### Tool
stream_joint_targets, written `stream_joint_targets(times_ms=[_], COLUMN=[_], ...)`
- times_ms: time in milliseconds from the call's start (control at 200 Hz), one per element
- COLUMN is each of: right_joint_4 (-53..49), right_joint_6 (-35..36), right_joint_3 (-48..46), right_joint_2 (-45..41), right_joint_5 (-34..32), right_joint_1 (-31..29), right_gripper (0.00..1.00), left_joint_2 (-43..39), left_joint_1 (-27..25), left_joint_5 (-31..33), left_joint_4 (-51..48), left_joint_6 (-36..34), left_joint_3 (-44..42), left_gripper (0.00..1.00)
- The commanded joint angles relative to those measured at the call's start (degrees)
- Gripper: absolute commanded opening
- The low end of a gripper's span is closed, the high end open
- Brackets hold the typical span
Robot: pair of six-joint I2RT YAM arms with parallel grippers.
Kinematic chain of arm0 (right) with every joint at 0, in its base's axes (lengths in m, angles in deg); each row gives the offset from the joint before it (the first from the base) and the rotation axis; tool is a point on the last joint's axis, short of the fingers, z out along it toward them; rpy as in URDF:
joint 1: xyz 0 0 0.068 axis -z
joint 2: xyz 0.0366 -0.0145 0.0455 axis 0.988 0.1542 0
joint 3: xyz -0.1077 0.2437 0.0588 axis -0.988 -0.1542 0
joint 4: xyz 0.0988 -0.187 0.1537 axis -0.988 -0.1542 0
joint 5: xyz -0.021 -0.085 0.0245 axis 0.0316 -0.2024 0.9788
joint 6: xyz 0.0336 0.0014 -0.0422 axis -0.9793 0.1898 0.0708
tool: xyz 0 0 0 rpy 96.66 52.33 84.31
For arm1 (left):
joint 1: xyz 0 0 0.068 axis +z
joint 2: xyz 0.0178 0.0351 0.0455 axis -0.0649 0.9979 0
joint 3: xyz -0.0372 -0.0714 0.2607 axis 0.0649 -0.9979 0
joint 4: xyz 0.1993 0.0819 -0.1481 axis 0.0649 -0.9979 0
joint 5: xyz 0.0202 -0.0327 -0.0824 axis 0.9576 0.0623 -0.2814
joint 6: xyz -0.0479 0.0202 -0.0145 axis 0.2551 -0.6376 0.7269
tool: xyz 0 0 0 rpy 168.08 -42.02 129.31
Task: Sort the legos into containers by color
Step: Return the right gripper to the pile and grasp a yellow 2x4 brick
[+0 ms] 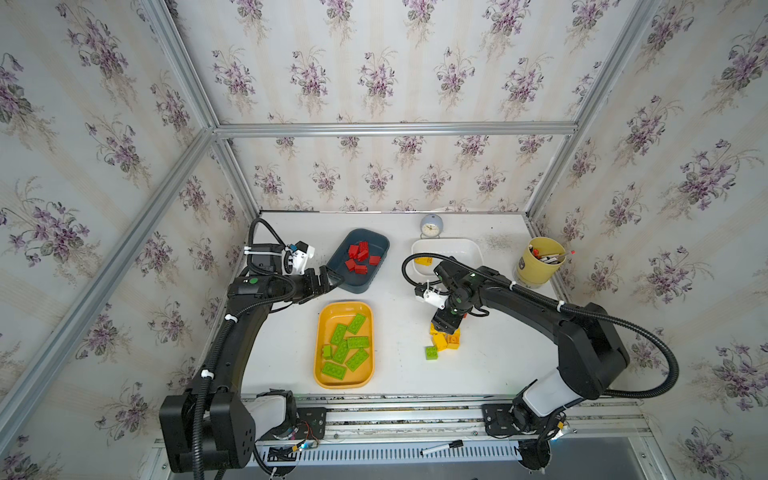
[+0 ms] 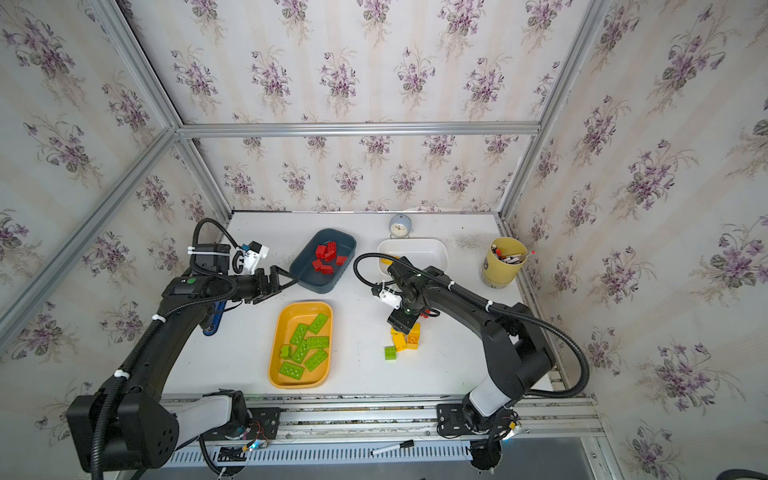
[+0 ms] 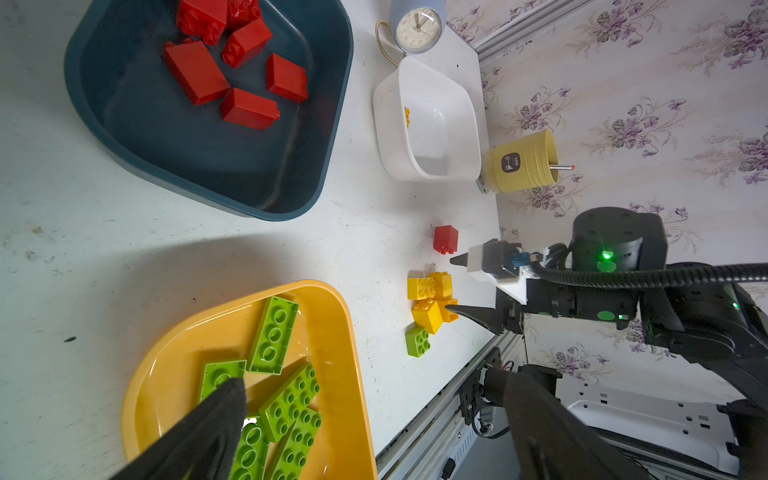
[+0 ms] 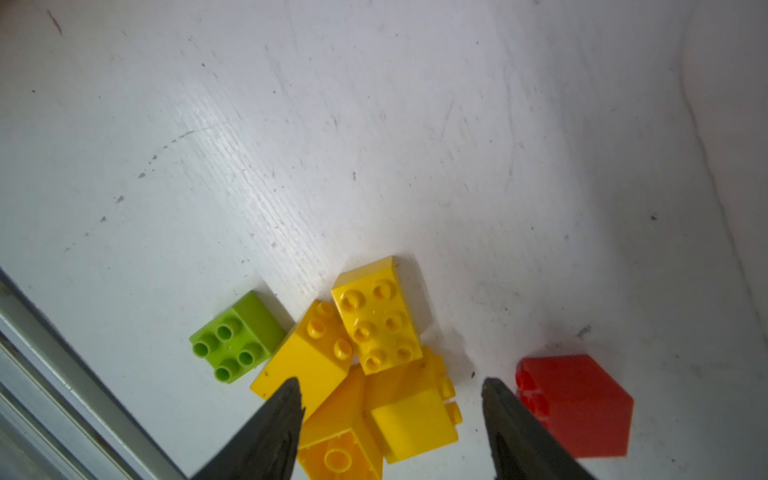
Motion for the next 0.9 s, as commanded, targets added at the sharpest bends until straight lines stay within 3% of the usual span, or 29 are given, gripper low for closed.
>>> stream_joint_targets(times_ms=[0,220,465,900], right_joint_4=[1.26,2.61,3.29,0.84], right_joint_6=[3.09,3.12,3.28,2.66], right_joint_3=[2.18,3.11,1.58,-0.07], right_joint_2=[2.73,6.94,9.12,9.59], right_joint_5=[1.57,3.19,-2.45,-5.35], right_joint_1=[0.08,-0.24,-1.56,-1.87], right_gripper=[0.69,0.66,0.63,0.58], left_joint_2=[-0.37,0.77,0.79,0.26], left_joint_1=[0.05,0.09,0.02,0.01], left_joint_5=[-0.90,-1.06,-1.33,-1.17], left_joint_4=[-0.03,-0.03,-0.02,0.04], left_joint_6=[-1.14,-1.36,-1.36,-1.78], left_joint_3=[-0.25,-0.11,-0.35,-1.60], left_gripper=[0.99,0.99,0.99,0.99])
